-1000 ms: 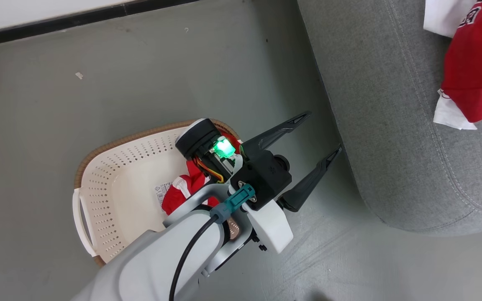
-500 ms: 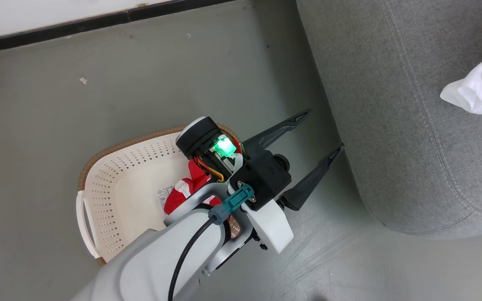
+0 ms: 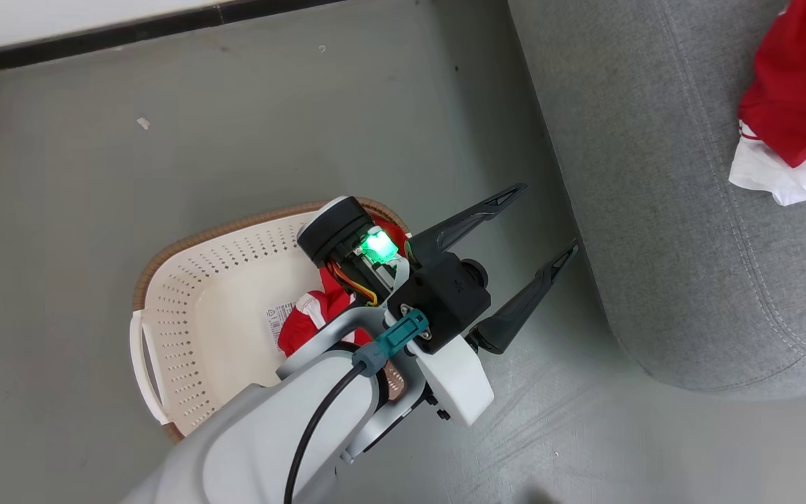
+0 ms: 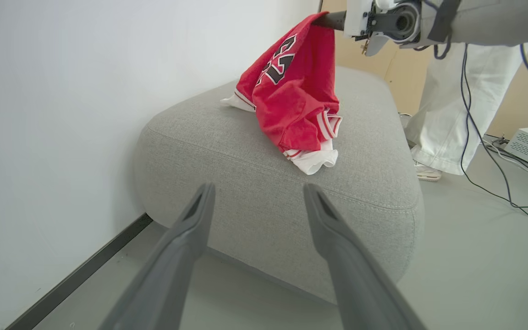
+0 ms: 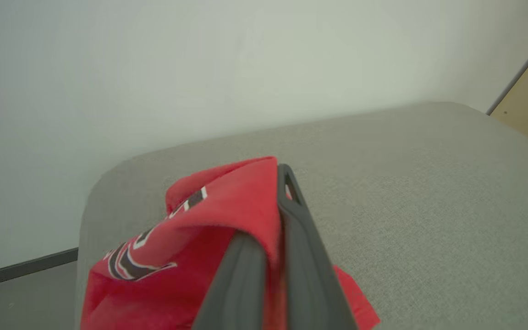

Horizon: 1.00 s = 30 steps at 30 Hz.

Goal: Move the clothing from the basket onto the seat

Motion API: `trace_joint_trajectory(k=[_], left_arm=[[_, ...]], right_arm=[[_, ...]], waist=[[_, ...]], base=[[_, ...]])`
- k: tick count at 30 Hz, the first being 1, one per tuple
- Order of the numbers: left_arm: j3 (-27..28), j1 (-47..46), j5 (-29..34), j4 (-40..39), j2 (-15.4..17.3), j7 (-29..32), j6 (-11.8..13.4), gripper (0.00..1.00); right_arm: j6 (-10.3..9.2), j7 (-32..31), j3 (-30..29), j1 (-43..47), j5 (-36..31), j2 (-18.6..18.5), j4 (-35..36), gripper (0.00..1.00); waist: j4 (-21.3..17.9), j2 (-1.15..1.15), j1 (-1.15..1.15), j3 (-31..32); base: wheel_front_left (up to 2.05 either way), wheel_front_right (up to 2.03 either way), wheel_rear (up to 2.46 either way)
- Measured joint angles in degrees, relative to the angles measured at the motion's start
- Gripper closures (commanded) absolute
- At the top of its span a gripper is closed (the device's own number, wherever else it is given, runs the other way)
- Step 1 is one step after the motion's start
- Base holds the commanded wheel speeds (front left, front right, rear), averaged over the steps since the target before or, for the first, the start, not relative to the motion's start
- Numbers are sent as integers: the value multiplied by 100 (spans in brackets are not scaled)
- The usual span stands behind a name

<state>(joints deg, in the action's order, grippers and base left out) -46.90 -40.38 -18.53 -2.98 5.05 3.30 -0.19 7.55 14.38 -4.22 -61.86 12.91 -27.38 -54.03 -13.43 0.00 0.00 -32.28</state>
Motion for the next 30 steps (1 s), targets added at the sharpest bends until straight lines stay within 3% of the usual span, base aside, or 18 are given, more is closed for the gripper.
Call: trace_joint_trajectory(k=[19, 20, 22, 23, 30], left_arm=[[60, -3, 4, -8, 55, 16, 13, 0], [67, -4, 4, -8, 60, 16, 13, 0], [85, -4, 4, -8, 70, 15, 14, 0], [94, -4, 5, -8, 77, 15, 14, 0], [155, -5, 44, 0, 116, -19, 55, 0]], right_arm=[[0, 0, -70, 483, -232, 254, -422, 100], [0, 0, -97, 485, -232, 277, -413, 72], [0, 0, -120, 502, -232, 322, -380, 42], [0, 0, -132, 511, -232, 343, -354, 0], [0, 0, -101, 808, -226, 563, 25, 0]], waist=[[-34, 0, 0, -204], [-44, 0, 0, -209], [-65, 0, 0, -215], [-78, 0, 0, -215], [-181, 0, 0, -182]], base=[[0, 0, 0], [0, 0, 0], [0, 0, 0], [0, 0, 0], [0, 0, 0]])
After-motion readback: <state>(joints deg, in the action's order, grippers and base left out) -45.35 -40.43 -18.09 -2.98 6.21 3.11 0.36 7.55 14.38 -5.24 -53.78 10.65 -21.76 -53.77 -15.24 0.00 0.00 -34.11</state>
